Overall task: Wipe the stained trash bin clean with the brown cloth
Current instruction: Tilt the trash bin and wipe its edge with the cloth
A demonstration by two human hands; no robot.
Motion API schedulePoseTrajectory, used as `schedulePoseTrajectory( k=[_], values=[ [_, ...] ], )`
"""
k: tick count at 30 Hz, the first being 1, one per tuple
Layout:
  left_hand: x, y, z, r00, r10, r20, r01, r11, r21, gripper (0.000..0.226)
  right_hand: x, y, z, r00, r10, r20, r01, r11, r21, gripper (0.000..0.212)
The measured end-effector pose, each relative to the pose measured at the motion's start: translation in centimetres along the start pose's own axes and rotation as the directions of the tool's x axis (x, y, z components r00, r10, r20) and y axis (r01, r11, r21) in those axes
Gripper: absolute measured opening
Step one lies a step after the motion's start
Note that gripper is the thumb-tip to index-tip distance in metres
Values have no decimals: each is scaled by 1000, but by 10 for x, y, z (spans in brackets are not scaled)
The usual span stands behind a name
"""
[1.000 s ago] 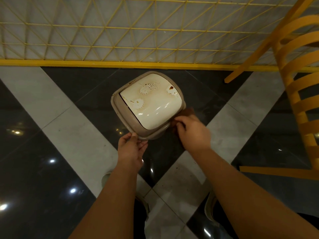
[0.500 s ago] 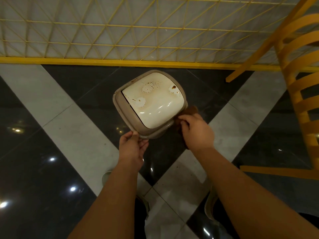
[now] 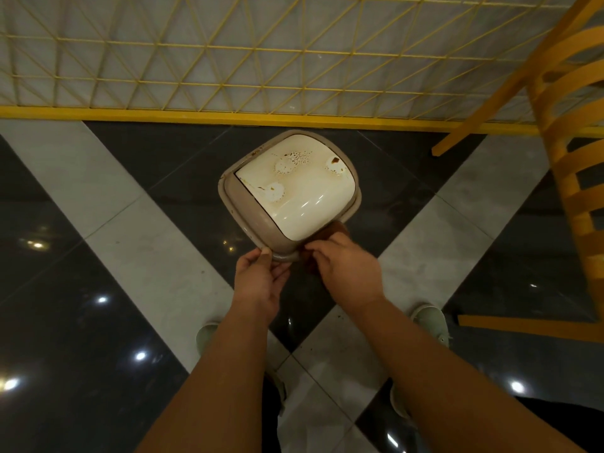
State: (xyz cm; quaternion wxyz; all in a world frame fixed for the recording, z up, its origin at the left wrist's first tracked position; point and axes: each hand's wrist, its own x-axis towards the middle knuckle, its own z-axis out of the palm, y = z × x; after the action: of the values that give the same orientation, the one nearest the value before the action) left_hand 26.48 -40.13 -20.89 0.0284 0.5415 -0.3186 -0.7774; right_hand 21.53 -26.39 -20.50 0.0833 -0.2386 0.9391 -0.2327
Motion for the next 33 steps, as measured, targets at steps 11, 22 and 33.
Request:
schedulePoseTrajectory(
  k=[11,22,33],
  values=[
    [-6,-2,5,998,57,-32,-54,993,101,7,-9,-22,16,999,31,28,-33,997,66,21],
    [-2,7,-2,997,75,-6,-73,990,118,12,20,36,-22,982,177,-66,-179,984,-11,22],
    [-14,-11,9,988,46,-146,-67,987,-145,32,13,32,-11,924,345,-163,-326,936,135,26]
  ],
)
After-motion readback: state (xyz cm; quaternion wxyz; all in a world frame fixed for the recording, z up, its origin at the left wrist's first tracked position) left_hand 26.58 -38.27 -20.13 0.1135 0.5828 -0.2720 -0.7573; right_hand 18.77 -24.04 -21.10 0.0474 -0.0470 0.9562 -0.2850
